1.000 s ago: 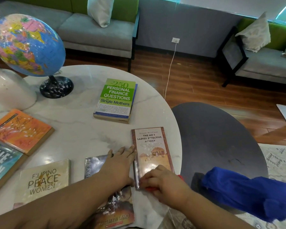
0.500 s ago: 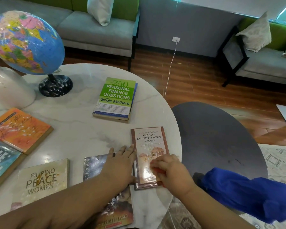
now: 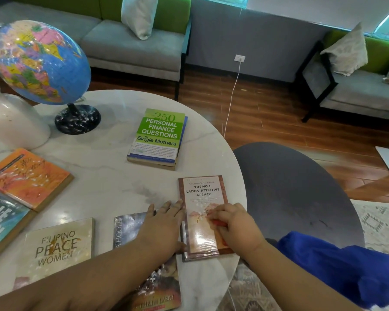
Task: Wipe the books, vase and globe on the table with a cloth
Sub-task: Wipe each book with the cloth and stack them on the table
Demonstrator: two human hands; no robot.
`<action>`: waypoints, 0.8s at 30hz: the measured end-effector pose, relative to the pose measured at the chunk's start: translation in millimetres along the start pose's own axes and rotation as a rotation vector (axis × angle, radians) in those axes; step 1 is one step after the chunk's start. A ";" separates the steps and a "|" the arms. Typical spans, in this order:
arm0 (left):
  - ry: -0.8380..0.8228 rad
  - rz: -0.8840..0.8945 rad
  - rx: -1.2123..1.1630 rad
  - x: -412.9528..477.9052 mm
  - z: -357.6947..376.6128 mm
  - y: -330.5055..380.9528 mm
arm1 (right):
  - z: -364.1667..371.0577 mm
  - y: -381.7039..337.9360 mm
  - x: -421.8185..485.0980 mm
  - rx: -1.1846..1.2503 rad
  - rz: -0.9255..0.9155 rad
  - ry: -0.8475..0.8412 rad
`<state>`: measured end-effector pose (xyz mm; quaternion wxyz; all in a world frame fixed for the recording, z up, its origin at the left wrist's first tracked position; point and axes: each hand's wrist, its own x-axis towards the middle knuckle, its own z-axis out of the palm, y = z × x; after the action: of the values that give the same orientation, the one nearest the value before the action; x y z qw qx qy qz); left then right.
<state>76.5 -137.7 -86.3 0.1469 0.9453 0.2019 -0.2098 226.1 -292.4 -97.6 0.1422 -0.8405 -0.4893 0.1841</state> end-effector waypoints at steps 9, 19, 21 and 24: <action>-0.005 0.007 0.001 0.3 -3.1 1.1 | 1.8 -3.3 5.8 0.003 -0.013 0.009; 0.001 0.013 -0.008 0.0 -1.7 -1.0 | 4.2 -4.1 12.9 0.029 -0.059 -0.028; 0.003 0.014 -0.007 0.3 -0.8 -1.7 | 0.5 -0.6 16.4 0.030 -0.041 -0.032; 0.003 0.015 -0.004 0.9 0.1 -2.2 | 0.5 -4.0 19.6 0.012 -0.017 -0.004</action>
<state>76.2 -135.6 -87.3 0.1502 0.9469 0.1953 -0.2068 231.7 -273.3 -99.6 0.1481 -0.8350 -0.4957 0.1874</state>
